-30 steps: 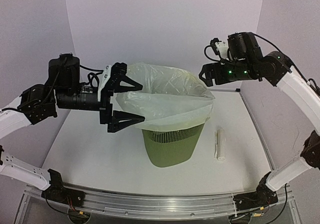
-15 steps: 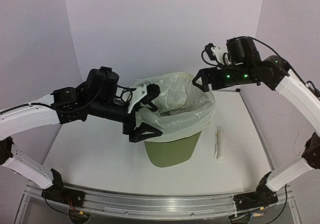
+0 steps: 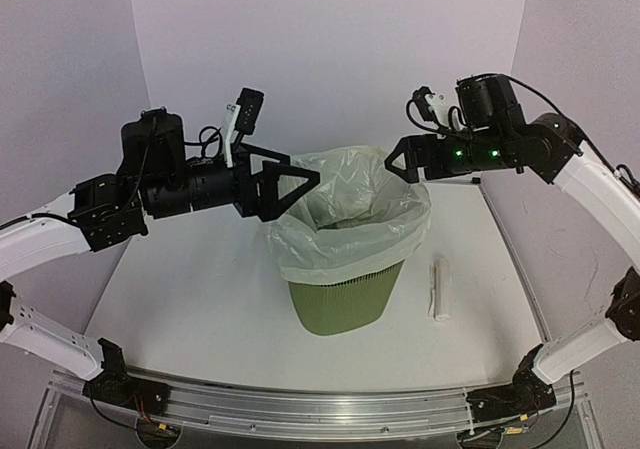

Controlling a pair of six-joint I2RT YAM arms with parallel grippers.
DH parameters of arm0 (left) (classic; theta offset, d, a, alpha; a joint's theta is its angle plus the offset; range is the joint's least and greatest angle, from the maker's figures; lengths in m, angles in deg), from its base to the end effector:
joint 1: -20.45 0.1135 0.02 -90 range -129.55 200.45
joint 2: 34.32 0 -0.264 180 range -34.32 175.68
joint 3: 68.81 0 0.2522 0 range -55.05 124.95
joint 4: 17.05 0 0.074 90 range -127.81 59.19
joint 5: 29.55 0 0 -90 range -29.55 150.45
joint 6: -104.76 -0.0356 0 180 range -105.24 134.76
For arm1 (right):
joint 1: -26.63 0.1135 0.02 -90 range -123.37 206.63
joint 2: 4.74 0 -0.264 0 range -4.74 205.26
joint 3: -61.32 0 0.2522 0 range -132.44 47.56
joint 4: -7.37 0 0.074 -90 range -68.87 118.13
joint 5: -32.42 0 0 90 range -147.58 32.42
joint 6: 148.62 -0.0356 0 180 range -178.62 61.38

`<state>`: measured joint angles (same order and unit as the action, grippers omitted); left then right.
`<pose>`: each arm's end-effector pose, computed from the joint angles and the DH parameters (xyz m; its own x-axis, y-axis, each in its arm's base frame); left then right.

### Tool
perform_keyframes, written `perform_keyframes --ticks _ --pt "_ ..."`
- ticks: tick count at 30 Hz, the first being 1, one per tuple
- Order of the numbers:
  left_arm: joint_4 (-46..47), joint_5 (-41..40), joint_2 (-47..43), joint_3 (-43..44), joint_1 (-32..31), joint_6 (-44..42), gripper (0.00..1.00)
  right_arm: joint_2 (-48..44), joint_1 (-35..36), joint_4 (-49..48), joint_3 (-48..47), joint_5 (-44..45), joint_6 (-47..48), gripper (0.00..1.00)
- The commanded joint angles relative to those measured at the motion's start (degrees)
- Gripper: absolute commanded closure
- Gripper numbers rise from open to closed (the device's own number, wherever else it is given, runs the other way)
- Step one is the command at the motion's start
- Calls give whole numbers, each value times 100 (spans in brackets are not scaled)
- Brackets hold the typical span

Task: Put the trash bags into the trash bin
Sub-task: Place the trash bag in the trash bin, then reset both arms

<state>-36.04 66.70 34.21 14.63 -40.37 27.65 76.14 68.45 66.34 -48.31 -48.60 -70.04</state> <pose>0.1313 -0.2430 0.4163 -0.2392 -0.0264 -0.9706 0.8899 0.3939 -0.2301 0.2225 0.1916 0.4405 -0.4782 -0.1654 -0.8625 -0.4728 0.8761 0.0941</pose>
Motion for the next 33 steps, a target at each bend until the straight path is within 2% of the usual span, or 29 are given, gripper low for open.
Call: perform_keyframes --ticks 1,4,7,10,11,13,16,19,25,28,33 --pt "189 -1546 -267 -17 0 1780 0 -273 19 -187 87 308 -298 7" --pt "-147 -2780 -761 -210 0 2185 0 -457 -4 -188 296 1114 -554 4" --pt "-1331 -4518 -1012 -65 37 2728 0 -698 -348 -187 639 1776 -986 2" --pt "-2512 -5228 -1112 58 282 3292 0 -962 -876 -196 1121 2183 -1362 2" --pt "-2847 -5230 -1117 95 434 3538 0 -1041 -1031 -196 1252 2312 -1442 2" --pt "-3177 -4596 -1062 95 998 3592 0 -1113 -1276 -196 1495 2313 -1524 2" --pt "-3117 -3480 -728 -116 1992 3518 0 -1156 -1582 -216 1924 2397 -1691 2" --pt "-3148 -2901 -171 -216 2585 3450 0 -1206 -1695 -261 2395 2899 -1925 2" --pt "-3011 -2646 -96 -560 3212 3447 0 -1645 -1761 -310 3084 3722 -2404 2" --pt "-3022 -2571 -264 -697 3234 3475 0 -1968 -1765 -333 3348 3917 -2693 2" --pt "-2971 -2695 -304 -829 3243 3484 0 -2121 -1759 -397 3518 3915 -2590 2"
